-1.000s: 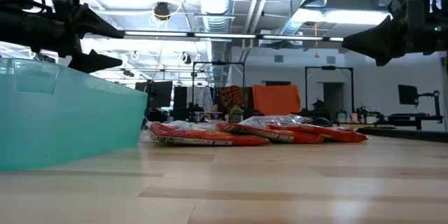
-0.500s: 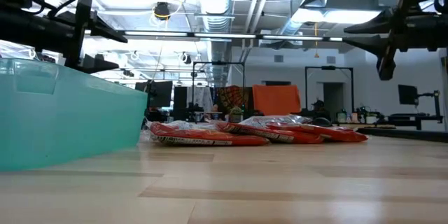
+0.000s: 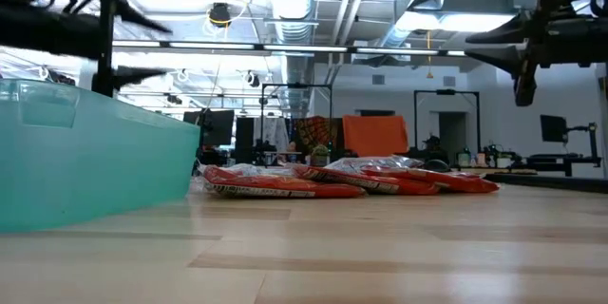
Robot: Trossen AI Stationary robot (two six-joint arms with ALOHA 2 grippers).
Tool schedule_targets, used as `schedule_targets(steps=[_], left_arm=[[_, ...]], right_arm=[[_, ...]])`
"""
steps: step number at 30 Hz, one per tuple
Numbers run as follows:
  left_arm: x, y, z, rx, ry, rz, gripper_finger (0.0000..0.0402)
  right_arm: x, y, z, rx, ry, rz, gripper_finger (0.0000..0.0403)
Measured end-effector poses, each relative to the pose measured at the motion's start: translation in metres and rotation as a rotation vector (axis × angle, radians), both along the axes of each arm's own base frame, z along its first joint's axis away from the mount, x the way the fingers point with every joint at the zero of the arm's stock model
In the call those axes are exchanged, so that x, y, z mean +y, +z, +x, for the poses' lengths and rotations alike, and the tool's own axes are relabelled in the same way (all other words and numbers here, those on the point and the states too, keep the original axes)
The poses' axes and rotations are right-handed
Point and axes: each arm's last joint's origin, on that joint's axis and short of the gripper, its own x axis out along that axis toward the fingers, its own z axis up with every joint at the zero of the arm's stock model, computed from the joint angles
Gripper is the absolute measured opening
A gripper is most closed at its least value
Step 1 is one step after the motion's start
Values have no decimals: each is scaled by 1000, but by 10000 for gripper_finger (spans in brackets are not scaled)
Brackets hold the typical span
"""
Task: Sort popcorn bags into baskets
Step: Put the red popcorn pack into the green bin
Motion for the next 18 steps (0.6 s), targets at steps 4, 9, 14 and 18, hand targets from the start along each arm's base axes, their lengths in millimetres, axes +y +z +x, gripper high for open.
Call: schedule_targets(steps=[4,9,14,18], left_arm=[[-1,27,1,58,-31,40,304],[4,71,20,324,-30,121,304],[18,104,66,660,-44,122,304],[43,112,112,920,-60,147,304]], right_arm=[[-1,0,0,12,-42,-17,113],[-2,0,-1,24,-65,-34,142],[-2,-3,0,56,-65,-34,193],[-2,-4,0,71,-63,-32,230]])
